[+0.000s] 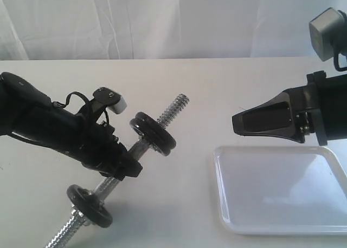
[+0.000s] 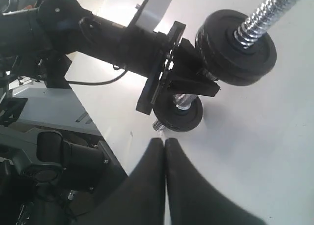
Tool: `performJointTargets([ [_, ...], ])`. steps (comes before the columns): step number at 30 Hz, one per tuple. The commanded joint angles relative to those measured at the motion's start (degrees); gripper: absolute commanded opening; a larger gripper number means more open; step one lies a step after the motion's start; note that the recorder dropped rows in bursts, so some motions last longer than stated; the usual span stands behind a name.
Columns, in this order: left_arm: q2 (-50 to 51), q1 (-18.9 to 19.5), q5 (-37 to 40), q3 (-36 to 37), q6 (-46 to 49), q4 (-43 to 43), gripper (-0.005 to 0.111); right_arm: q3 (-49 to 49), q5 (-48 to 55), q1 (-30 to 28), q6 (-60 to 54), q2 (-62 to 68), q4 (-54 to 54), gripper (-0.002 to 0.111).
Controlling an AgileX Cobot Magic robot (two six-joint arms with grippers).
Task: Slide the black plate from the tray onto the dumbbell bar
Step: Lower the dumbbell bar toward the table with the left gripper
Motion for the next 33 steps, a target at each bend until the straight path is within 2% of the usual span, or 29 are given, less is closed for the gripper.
performJointTargets([
  [1, -1.53, 0.07, 5.67, -1.85, -3.75, -10.66, 0.0, 0.57, 0.2, -0.21, -1.09, -0.58, 0.08, 0.0],
  [13, 2.12, 0.07, 4.29, -1.85, -10.88, -10.66, 0.0, 0.57, 0.2, -0.21, -1.47, -0.58, 0.43, 0.0],
  [26, 3.54, 0.07, 4.65, -1.85, -11.12, -10.32, 0.0, 0.57, 0.2, -0.21, -1.47, -0.58, 0.7, 0.0],
  [33, 3.54, 0.07, 5.35, -1.85, -11.12, -6.37, 0.0, 0.57, 0.2, -0.21, -1.47, -0.58, 0.8, 0.0],
])
